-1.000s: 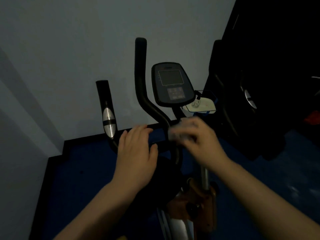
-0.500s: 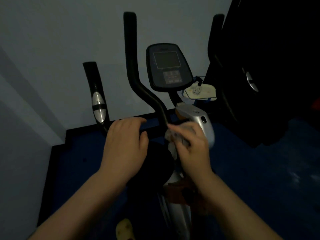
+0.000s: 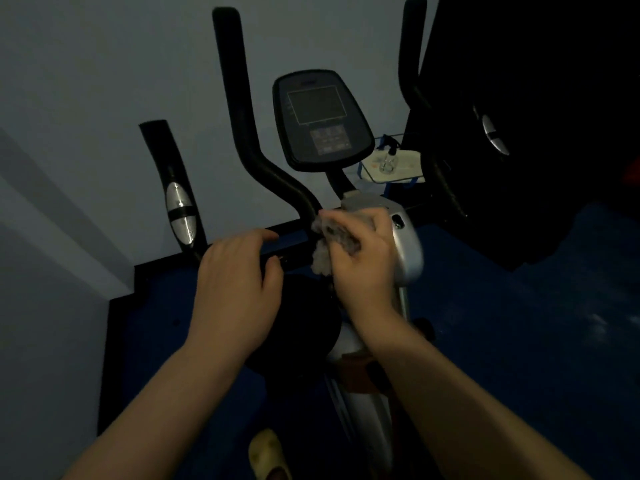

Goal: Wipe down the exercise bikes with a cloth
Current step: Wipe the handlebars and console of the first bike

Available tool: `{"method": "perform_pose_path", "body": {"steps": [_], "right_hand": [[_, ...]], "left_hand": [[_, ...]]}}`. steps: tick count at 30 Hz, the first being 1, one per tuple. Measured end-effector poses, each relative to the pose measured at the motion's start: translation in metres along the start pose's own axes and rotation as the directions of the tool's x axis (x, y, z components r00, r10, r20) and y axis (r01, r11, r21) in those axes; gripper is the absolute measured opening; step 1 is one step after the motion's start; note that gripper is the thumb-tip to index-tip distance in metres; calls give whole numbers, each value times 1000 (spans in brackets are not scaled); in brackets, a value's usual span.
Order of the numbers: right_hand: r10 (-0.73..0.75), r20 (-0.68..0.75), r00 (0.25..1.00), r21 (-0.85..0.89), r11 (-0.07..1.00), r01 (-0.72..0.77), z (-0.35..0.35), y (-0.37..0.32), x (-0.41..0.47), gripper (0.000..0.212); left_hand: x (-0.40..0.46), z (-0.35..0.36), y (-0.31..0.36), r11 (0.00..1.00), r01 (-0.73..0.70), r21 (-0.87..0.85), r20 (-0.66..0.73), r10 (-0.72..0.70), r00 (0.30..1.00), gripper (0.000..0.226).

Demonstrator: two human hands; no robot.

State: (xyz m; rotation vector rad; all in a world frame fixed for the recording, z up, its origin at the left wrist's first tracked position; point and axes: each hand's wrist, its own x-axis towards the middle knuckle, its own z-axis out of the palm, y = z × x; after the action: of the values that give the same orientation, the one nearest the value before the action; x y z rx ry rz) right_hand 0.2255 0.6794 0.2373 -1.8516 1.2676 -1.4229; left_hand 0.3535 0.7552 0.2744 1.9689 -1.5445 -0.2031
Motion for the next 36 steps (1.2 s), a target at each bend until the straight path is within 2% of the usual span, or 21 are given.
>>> {"method": "perform_pose_path", "body": {"steps": [2, 4, 8, 12, 17, 20, 21, 24, 26, 28, 31, 33, 36], "right_hand": [[-44, 44, 998, -4, 999, 44, -11, 6, -34, 30], [-94, 27, 995, 47, 995, 92, -19, 11, -54, 28], [-52, -11, 999, -66, 997, 51, 0, 3, -5, 24], [-92, 94, 991, -129, 986, 103, 12, -11, 35, 23], [-30, 89, 996, -34, 999, 34, -9, -3, -13, 33], [12, 202, 979, 30, 999, -18, -32, -1, -15, 31], [42, 211, 976, -41, 999, -34, -39, -1, -4, 26], [175, 64, 983, -363, 921, -141, -40, -5, 32, 20], [179, 73, 981, -512, 851, -118, -20, -15, 38, 22], [145, 157, 977, -497, 866, -49, -1, -22, 28, 22], [120, 199, 973, -402, 915, -31, -13, -14, 13, 17], [113, 221, 969, -482, 876, 8, -26, -6, 15, 15], [145, 117, 983, -559, 827, -56, -11, -10, 25, 16]], "left_hand": [[-2, 0, -1, 1000, -4, -20, -17, 4, 1000, 32], [-2, -1, -1, 1000, -13, -21, -29, 12, 999, 32], [1, -1, 0, 999, -42, 1, -1, 42, 999, 34], [0, -1, 2, 999, -49, -15, 15, 50, 999, 36], [-1, -3, 0, 997, -67, -39, 35, 68, 997, 35], [0, -3, 0, 994, -92, -52, 49, 94, 994, 33], [0, -3, 0, 993, -112, -37, 59, 114, 992, 33], [1, -3, -2, 992, -124, -34, 41, 126, 991, 31], [1, -3, -1, 993, -113, -44, 34, 115, 993, 35], [2, -3, -2, 993, -108, -55, 31, 110, 993, 31], [3, -3, -1, 990, -104, -98, 24, 107, 994, 27], [3, -3, -1, 988, -98, -117, 19, 101, 995, 27], [4, -2, -1, 989, -84, -125, 35, 89, 995, 30]]}}
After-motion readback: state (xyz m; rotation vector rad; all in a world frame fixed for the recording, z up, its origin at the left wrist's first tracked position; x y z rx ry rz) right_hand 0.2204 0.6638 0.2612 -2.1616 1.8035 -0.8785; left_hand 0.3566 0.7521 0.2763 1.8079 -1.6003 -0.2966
